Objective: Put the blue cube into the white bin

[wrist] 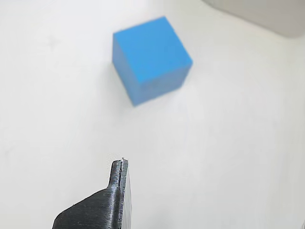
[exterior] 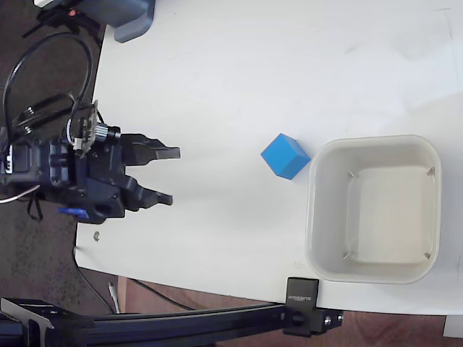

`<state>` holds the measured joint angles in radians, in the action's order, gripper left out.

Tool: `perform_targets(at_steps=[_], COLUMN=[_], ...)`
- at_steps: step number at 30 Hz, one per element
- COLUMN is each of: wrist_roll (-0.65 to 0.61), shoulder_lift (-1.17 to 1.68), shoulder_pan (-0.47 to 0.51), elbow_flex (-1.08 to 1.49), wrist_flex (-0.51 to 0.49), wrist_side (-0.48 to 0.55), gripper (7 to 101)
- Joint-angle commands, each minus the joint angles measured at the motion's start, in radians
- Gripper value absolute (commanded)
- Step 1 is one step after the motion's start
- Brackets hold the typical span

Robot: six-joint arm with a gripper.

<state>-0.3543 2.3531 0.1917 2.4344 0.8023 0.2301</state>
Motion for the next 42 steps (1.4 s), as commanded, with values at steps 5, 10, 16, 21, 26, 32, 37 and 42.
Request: perform_targets(at_steps=[5,10,16,21,26,32,37,42], wrist_roll=[-0.324,-0.440,-0.543,-0.518,-0.471,-0.440,-0.414,-0.394], shoulder_lift=[-0.460,-0.657,-0.825,-0.861,-0.896,-0.954,-0.960,-0.959], shoulder_pan=[0.101,0.137,0.152,0.141,0.117,0.095,0.092,0.083], elbow_flex=[-0.443,-0.609,-0.782,-0.805,-0.816,-0.847,-0.831,-0.807], wrist_flex=[0.101,0.158,0.279,0.244,0.193,0.166,0.153,0.121], wrist_side=[0.276,0.379,0.453,0.460,0.436,0.430,0.428,0.422], gripper=[100.3,100.3,100.3,100.3,99.2,99.5,100.3,100.3])
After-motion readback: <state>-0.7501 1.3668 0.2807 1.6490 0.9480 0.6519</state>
